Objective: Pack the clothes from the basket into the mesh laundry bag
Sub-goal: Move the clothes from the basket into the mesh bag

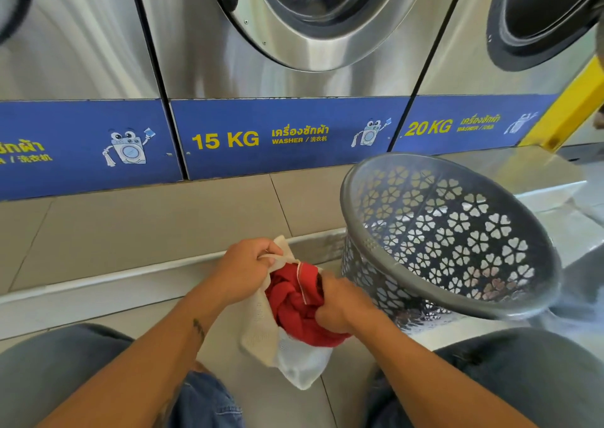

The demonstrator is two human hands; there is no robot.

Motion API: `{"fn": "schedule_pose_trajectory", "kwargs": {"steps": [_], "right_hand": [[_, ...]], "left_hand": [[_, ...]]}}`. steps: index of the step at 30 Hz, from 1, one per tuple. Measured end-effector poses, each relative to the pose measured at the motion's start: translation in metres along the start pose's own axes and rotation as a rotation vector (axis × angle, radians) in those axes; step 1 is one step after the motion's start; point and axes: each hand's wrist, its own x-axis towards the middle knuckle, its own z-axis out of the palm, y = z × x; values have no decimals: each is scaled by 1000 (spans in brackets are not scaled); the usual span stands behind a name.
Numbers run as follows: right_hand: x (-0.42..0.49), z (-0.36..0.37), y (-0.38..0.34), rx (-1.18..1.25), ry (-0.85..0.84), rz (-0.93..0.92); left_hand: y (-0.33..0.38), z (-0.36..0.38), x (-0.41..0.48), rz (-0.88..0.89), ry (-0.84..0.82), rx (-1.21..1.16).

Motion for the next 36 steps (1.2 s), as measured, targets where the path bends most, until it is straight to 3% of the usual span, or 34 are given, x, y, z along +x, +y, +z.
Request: {"fn": "schedule_pose_trajectory", "kwargs": {"steps": [4,7,9,15,19,21,27,30,33,35,36], "right_hand": [[-9,6,-16,201,286,-298],[1,45,-20,66,169,-471],[11,66,-13,-49,79,-417],[21,39,-7,-24,-191,-55],[23,34,-5,0,-235,12],[23,35,-3,28,-193,-10],[11,30,-10,-72,167,-300],[5,24,-16,-97,226,-169],[-1,21,-8,69,-51,112],[-6,23,-5,328,-263,175],[-8,26,-5,435,-282,180]], "left_hand": [[3,-2,-1,11,22,14],[3,-1,-3,54,-5,-3],[3,1,-6,82,-46,-7],[4,3,-15,88,-141,-63],[10,14,-13,58,-212,-13],[10,13,-9,29,-174,-21],[-1,5,-2,17,-18,111],[-4,-1,-2,-21,36,156],[-6,-4,-5,-42,35,169],[-5,-5,-9,-39,13,164],[-5,-5,-10,-31,-2,167]]}}
